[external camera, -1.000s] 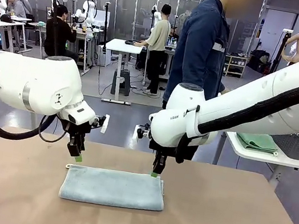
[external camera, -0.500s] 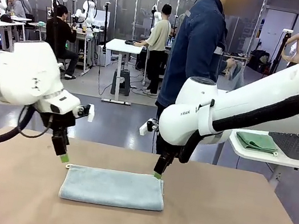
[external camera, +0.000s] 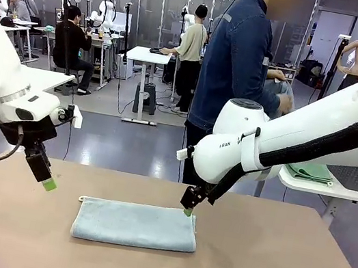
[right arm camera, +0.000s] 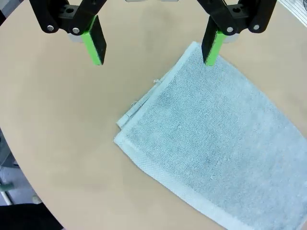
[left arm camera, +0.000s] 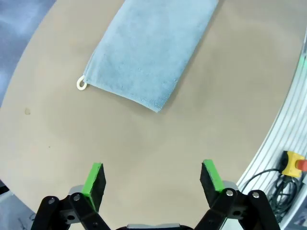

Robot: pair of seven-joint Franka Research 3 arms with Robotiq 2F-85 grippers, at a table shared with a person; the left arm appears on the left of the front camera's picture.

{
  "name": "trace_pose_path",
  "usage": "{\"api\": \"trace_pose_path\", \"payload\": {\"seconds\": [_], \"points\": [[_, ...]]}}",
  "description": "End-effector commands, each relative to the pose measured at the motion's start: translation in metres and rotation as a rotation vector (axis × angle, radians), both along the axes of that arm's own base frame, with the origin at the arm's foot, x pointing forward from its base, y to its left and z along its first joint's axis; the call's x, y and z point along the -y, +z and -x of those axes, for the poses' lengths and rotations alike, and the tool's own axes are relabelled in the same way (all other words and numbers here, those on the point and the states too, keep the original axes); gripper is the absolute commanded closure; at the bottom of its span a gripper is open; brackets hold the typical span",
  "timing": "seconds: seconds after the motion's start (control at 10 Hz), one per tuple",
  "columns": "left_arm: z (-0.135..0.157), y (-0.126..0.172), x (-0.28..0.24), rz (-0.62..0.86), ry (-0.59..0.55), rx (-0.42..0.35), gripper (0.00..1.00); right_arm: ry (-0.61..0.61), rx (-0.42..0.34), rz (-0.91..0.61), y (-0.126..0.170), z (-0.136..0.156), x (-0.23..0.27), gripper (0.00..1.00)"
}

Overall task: Fold the towels and place them in the basket.
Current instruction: When a person lays out a Towel with hook on the table, fold it in half twice.

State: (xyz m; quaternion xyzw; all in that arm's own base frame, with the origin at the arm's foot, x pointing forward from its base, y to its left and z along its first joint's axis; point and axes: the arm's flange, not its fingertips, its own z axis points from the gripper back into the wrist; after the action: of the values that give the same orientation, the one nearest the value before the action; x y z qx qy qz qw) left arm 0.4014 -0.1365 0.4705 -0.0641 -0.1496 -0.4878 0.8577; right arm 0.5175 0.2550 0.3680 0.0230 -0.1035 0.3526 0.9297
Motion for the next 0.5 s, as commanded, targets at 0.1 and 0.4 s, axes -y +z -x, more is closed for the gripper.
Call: {"api": "trace_pose_path", "payload": {"seconds": [0.1,0.4], "points": [[-0.020,-0.013,0.007,-0.013,-0.013,-0.021,0.00,0.028,0.000,0.007,0.005,0.002,-0.002,0.00],[0.000,0.031,-0.007,0.051,0.011,0.065,0.00,-0.111,-0.025,-0.014,-0.006,-0.005,-0.006,0.00]]}}
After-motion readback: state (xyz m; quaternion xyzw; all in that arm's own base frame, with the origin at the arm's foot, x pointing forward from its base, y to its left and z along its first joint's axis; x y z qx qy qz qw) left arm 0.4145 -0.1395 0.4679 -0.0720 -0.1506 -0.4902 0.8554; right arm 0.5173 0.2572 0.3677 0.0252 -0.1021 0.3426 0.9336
